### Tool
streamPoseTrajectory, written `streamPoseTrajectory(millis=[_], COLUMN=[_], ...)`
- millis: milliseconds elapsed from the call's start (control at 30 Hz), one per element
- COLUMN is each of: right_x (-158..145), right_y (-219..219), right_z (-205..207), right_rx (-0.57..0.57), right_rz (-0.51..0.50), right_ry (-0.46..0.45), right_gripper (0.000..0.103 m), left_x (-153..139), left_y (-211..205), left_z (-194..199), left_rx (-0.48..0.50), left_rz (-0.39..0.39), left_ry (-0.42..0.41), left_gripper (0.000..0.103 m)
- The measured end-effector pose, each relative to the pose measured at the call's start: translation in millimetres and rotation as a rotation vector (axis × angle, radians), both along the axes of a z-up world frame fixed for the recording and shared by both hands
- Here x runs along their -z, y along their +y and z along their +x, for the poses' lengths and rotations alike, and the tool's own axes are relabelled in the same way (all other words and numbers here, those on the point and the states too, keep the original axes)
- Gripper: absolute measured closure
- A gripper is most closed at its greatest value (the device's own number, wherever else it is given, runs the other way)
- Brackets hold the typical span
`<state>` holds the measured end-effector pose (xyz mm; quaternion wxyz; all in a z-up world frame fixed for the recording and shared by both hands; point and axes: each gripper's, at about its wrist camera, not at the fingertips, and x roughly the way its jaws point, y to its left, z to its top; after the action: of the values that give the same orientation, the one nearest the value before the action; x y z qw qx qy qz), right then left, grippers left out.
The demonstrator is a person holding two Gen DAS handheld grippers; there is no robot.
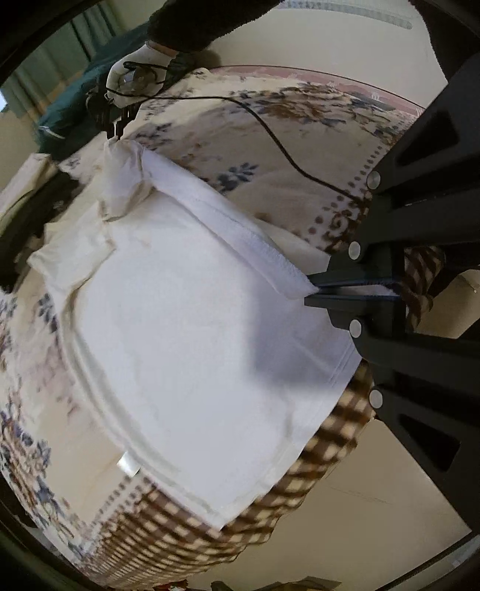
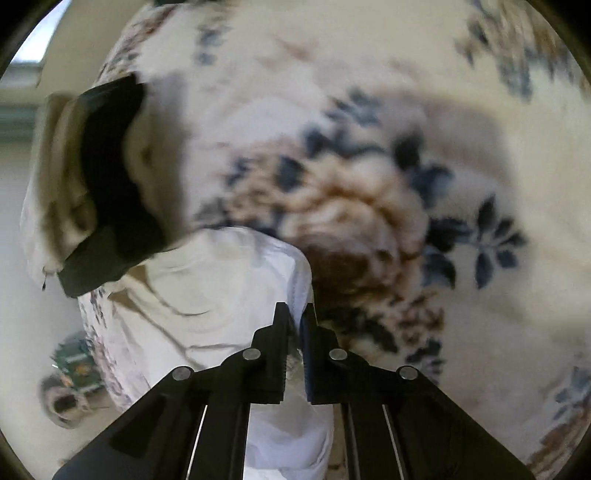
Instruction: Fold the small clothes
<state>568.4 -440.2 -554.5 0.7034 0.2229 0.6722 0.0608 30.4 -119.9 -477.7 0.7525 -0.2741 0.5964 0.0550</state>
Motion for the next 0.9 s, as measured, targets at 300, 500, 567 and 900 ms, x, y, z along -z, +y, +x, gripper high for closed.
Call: streamPoseTrajectory(millis=[300,500,567,900], right_x=[-90,-64,-44,15], right_y=[152,288,324,368], right_z=[21,28,31,26], right_rx=[-0.16,-0.258,-0.283,-0.205], right_rz=[-0.151,-0.324,-0.395,-0.266], right_ry=[-0.088,-0.101,-0.102,0.042], right_gripper=[0.097,0.097,0.097,0.053], left_x=[-18,30,54,106], left_y=[116,194,215,278], left_z=[-3,7,11,-7], left_rx=[-0.096,-0.155,-0.156,-0.198], left_rz=[-0.007,-0.03,-0.037,-0.176], left_ry=[-0.039,-0.003,0.019,0.162], left_gripper=[0.101,0.101,0.101,0.089])
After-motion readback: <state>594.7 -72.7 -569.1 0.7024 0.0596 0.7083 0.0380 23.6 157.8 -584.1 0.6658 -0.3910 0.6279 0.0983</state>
